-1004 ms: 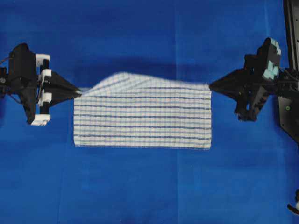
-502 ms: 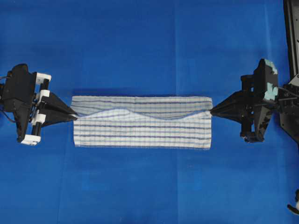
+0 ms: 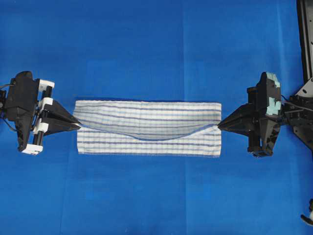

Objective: Fold the blue towel.
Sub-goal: 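Open both grippers to release the folded edge, then grasp the short ends of the folded towel with both grippers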

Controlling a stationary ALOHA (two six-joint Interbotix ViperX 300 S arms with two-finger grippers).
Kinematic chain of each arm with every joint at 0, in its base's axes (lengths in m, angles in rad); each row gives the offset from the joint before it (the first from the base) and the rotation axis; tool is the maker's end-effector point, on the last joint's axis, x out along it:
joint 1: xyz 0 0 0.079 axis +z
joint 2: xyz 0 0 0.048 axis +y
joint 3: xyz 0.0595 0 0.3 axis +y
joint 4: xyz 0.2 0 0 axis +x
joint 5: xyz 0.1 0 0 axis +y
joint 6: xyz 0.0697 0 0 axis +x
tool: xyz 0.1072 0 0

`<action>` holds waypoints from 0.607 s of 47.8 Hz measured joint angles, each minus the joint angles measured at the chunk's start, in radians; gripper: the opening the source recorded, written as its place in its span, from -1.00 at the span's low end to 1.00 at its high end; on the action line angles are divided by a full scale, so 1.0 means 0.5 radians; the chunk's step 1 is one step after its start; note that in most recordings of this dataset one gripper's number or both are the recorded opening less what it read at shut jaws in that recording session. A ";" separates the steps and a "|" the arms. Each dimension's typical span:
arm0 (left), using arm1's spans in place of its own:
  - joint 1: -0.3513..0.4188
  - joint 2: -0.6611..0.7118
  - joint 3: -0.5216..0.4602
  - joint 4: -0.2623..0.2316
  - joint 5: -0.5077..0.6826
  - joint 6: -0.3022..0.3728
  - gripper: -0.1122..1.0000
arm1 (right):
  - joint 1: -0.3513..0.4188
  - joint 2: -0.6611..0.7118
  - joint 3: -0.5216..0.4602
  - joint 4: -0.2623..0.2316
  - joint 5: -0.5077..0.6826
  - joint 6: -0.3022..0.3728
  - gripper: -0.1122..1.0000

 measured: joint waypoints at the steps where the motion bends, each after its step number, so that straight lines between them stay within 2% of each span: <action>1: 0.000 0.000 0.000 0.000 0.006 -0.006 -0.42 | 0.003 -0.003 0.000 0.000 0.000 0.000 -0.58; 5: 0.000 0.000 0.000 -0.003 0.025 -0.031 -0.04 | 0.015 0.000 -0.006 0.000 0.000 0.000 -0.24; 7: 0.000 0.000 0.000 -0.003 0.037 -0.043 0.20 | 0.018 0.000 -0.009 0.003 0.003 0.000 -0.01; 10: -0.003 0.000 0.000 0.000 0.049 -0.049 0.44 | 0.021 0.000 -0.012 0.000 0.003 0.000 0.35; 13: -0.003 0.000 0.000 0.000 0.058 -0.049 0.54 | 0.021 0.000 -0.018 0.003 0.009 -0.009 0.66; 16: 0.000 -0.003 0.000 -0.003 0.071 -0.049 0.50 | 0.025 0.000 -0.021 0.000 0.012 -0.018 0.86; 25: 0.077 -0.009 -0.006 0.000 0.107 -0.040 0.42 | 0.018 -0.006 -0.025 0.003 0.012 -0.052 0.79; 29: 0.144 -0.006 -0.028 0.000 0.114 -0.028 0.42 | -0.037 -0.006 -0.025 0.000 0.009 -0.067 0.79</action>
